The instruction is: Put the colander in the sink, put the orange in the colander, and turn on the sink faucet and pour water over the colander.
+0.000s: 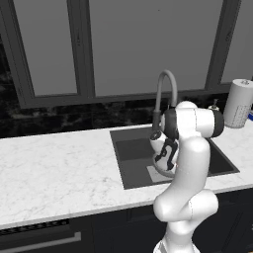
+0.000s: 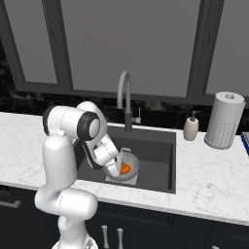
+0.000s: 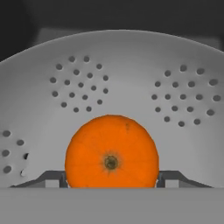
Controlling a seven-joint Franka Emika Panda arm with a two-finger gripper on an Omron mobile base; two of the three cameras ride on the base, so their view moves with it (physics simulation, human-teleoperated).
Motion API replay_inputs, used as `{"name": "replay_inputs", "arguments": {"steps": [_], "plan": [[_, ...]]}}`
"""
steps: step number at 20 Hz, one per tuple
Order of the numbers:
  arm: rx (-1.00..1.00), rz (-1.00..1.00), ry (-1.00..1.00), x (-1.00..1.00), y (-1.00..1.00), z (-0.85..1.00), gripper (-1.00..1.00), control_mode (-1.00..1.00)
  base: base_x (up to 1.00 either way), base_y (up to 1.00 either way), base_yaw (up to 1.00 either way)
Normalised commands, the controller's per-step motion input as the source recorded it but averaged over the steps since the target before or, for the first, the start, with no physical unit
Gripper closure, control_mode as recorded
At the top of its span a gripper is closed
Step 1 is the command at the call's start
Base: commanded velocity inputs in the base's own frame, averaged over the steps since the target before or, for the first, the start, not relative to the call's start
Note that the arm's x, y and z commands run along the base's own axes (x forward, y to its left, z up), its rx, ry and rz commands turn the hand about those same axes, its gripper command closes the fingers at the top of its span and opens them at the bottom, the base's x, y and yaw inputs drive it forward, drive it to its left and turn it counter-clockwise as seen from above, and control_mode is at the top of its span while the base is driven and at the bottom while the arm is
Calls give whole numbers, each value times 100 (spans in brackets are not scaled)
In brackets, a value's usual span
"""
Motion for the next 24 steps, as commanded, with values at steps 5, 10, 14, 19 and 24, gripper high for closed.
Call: {"name": "replay_inputs", "arguments": {"steps": [5, 10, 14, 19, 24], "plan": [[0, 0, 2, -7, 0, 0, 100, -100, 0, 0, 0], [-3, 17, 28, -5, 0, 0, 100, -100, 0, 0, 0], [-1, 23, 36, -3, -9, 0, 100, -100, 0, 0, 0], [0, 21, 5, -7, -4, 2, 100, -100, 0, 0, 0], [12, 15, -18, -7, -3, -3, 100, -100, 0, 0, 0]]}}
